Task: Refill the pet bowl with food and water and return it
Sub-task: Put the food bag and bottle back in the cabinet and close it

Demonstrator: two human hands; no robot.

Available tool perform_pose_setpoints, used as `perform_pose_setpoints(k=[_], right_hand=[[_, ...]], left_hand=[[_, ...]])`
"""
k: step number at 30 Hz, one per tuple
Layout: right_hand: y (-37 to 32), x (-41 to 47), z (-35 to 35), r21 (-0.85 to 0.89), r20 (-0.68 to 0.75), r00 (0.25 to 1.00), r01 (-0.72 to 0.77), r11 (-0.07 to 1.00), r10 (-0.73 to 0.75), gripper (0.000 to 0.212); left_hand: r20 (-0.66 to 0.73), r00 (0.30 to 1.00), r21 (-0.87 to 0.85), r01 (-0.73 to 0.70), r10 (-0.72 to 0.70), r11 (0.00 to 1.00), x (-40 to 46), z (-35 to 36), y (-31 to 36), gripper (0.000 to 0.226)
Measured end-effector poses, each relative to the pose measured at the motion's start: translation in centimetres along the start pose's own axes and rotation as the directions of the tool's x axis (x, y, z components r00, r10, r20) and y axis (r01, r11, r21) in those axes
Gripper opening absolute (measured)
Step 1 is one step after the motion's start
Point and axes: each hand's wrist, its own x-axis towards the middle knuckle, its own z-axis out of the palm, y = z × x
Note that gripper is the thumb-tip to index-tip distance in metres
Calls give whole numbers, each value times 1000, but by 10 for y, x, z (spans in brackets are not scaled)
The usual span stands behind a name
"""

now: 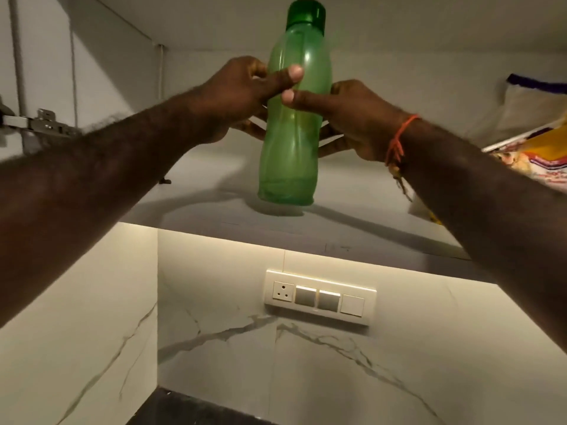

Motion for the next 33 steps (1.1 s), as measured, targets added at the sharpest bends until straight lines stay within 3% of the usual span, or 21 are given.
perform_pose_setpoints(k=[6, 11, 15, 21, 25, 33], right_hand=[[45, 54, 14, -32, 5, 997, -74, 997, 74, 51], [54, 83, 17, -56, -17, 988, -153, 987, 152, 72], [63, 89, 18, -27, -18, 983, -183, 983, 182, 86], [55, 65, 24, -126, -17, 971, -239, 963, 239, 115], [51, 47, 19, -216, -38, 969, -247, 945, 245, 127], [40, 4, 20, -264, -85, 974, -224, 938, 209, 132]], left_hand=[[45, 997, -88, 67, -63, 994, 39, 14, -60, 45], [12, 997, -140, 81, -80, 987, 56, 23, -79, 38], [20, 996, -129, 83, -81, 988, 53, 25, -84, 49], [-22, 982, 67, 191, -190, 979, 36, 26, -87, 90], [-132, 979, 217, 180, -154, 960, 18, 18, -86, 86], [-50, 995, 337, 101, -90, 936, -25, 17, -52, 94]])
